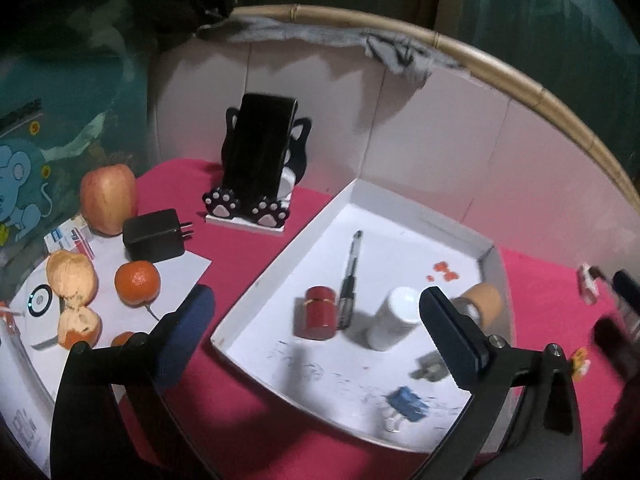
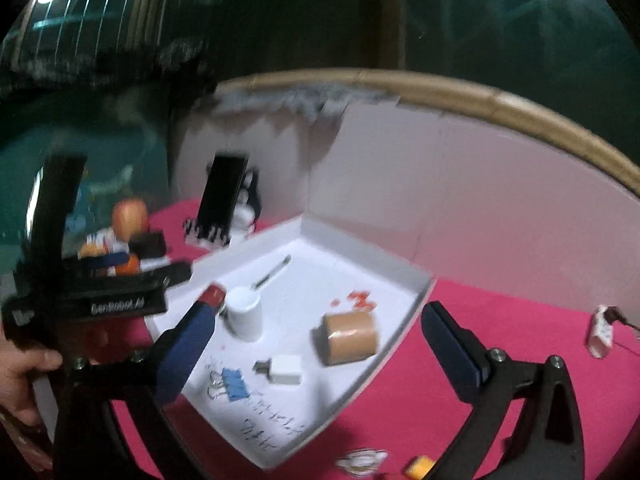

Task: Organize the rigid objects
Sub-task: 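Withdraw both open tools from the tray back over the table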

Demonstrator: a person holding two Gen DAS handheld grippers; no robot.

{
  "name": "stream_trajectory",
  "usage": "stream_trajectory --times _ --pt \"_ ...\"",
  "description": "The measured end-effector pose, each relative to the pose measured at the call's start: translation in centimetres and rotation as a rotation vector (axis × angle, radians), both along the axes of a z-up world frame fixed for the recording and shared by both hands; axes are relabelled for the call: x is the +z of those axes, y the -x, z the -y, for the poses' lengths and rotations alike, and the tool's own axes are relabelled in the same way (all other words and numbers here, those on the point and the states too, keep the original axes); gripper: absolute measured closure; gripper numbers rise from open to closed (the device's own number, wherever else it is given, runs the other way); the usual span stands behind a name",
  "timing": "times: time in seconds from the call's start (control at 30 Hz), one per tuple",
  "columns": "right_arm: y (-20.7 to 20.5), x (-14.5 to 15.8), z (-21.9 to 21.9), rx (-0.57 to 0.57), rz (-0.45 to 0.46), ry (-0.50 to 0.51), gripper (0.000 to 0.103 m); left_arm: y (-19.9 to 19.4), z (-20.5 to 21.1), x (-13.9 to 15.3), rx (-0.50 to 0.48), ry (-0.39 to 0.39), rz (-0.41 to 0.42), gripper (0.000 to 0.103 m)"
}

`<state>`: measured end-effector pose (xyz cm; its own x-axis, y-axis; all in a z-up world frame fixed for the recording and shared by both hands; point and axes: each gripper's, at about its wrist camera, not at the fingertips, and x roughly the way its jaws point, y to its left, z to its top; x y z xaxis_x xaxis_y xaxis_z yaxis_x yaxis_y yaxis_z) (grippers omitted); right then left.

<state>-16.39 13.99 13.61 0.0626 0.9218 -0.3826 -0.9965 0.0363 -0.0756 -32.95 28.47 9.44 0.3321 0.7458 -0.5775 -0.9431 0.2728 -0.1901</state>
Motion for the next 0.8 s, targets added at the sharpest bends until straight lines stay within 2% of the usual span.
stream_trajectory --times 0.2,0.37,0.47,0.57,0.8 --pt "-3.7 4.5 5.3 -0.095 -0.028 -0.181 0.000 -0.8 2.6 2.1 -0.057 -0.063 0.051 0.000" --pt "-8.1 5.8 9.2 -0.203 -0.098 -0.262 0.000 -3.8 5.1 2.8 -0.190 -0.096 0.062 0.000" --pt "-10.5 5.4 10.8 -0.244 -0.163 -0.278 0.000 -6.0 6.4 2.5 -0.276 -0.095 0.048 0.000" --pt "-12.9 4.3 11.9 -0.286 -0.226 -0.258 0.000 -8.7 7.9 1.7 -0.378 -0.058 0.033 0.000" --pt "-17.5 0.4 14.1 -0.387 -0.342 -0.172 0.000 -14.7 13.2 -1.4 -0.643 0.018 -0.083 0.000"
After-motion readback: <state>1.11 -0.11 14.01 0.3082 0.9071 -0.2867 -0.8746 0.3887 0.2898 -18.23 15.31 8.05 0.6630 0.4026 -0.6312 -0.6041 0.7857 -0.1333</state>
